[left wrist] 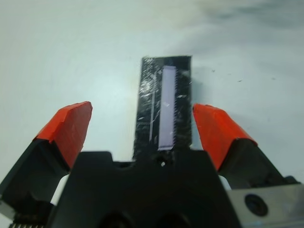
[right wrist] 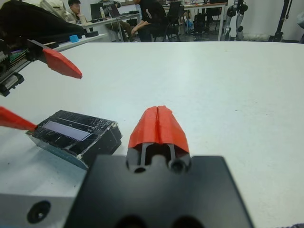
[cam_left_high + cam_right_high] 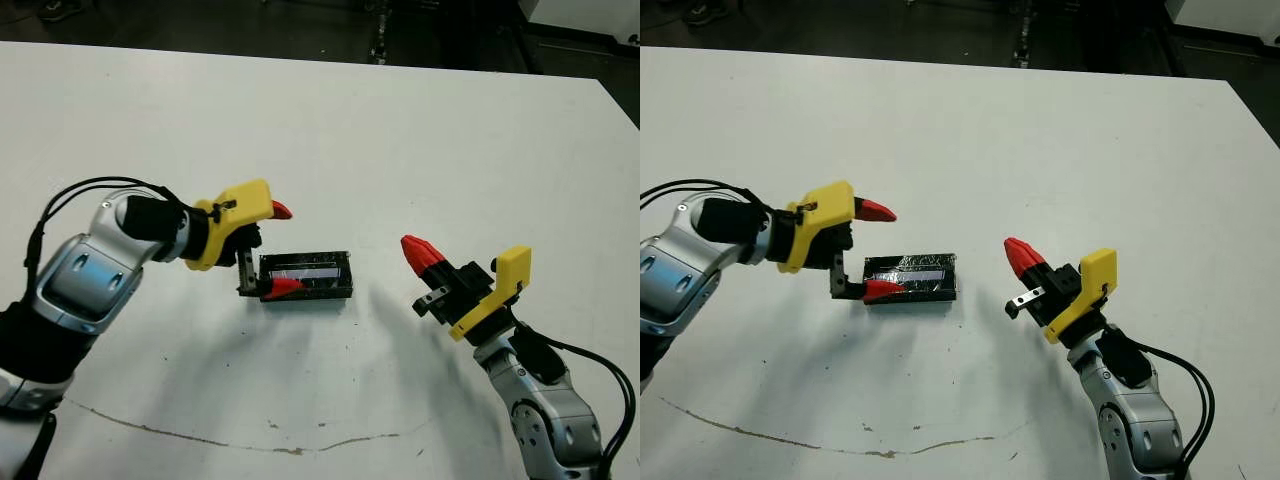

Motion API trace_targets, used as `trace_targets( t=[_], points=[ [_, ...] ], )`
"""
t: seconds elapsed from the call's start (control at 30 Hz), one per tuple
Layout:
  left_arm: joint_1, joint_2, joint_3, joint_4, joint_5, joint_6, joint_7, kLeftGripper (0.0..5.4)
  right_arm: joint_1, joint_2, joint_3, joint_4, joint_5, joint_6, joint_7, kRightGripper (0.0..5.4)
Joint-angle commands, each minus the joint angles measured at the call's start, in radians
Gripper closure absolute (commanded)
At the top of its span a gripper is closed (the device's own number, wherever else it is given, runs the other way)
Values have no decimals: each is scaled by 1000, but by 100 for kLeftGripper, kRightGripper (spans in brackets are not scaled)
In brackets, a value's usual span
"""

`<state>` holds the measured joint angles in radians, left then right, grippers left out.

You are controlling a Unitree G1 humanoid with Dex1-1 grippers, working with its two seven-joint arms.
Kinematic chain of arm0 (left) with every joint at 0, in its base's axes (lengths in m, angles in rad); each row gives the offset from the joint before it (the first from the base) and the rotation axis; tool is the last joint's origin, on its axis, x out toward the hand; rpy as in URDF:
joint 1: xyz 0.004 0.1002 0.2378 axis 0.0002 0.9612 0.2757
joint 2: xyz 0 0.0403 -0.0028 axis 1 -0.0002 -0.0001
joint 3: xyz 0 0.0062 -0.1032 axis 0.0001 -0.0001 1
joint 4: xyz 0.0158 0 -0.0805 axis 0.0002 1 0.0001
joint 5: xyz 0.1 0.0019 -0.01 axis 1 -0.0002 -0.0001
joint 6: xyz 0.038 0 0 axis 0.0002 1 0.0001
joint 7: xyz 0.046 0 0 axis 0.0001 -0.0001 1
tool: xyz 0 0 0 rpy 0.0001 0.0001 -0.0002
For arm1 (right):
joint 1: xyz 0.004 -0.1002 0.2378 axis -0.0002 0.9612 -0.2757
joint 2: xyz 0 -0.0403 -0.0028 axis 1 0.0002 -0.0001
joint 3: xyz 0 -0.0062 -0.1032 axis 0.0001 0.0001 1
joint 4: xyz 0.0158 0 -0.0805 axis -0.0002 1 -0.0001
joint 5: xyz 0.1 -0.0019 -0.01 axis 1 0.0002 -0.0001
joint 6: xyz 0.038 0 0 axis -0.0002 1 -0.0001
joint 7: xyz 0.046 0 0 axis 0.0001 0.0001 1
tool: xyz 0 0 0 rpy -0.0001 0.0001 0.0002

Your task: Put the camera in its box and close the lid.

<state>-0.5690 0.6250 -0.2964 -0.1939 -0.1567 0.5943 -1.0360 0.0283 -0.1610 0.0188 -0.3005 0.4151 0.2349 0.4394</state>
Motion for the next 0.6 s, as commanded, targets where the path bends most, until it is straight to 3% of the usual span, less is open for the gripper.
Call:
trace_targets(
  t=[0.03,0.2,0.3,0.43,0.6],
  points=[
    [63,-8,78,-19,-56,37,40,1,9,-9,-9,9,5,9,2,540],
    [156,-135,254,-119,-205,136,219,8,8,-9,-9,6,7,19,-5,540],
    [222,-251,316,-172,-264,102,343,40,6,-7,-7,10,5,11,-2,540],
    [287,-353,326,-212,-299,41,438,103,3,-7,-5,15,-11,-6,-2,540],
    [340,-427,279,-245,-312,27,521,176,2,-1,-10,19,-10,-13,-7,540]
  ],
)
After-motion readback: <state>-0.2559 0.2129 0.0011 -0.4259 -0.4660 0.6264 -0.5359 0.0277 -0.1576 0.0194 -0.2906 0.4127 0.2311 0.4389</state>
